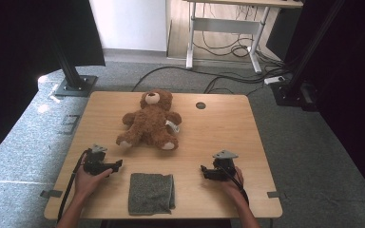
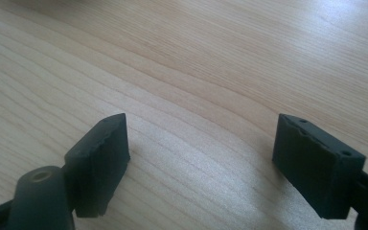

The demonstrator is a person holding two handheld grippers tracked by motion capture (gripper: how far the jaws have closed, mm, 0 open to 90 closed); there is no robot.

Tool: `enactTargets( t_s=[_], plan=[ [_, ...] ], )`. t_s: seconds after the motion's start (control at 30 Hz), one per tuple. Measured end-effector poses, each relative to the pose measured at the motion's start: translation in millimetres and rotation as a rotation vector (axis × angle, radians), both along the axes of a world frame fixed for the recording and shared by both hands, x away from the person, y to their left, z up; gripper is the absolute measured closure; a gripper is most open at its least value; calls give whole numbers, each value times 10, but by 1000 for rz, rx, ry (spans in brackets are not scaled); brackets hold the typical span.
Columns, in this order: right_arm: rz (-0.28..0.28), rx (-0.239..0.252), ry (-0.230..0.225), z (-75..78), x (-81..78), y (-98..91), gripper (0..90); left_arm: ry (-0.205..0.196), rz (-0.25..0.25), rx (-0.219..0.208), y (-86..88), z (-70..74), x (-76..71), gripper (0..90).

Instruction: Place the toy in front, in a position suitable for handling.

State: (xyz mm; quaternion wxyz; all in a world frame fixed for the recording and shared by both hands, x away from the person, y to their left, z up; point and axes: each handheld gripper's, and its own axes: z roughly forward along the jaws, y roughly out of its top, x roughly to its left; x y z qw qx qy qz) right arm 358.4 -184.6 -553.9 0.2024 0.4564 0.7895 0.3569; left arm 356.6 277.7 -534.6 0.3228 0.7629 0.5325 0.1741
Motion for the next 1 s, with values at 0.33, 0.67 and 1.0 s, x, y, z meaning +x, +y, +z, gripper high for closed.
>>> enactTargets(
  t_s=[0.33,0.67,1.0],
  plan=[
    [0,31,-12,36,6,20,280,-38,6,-15,-27,65,-42,153],
    [36,92,-73,252,181,154,310,-48,-6,-23,-122,114,-4,155],
    [52,129,-60,308,367,271,348,-45,-2,-48,-128,145,11,156]
  ],
)
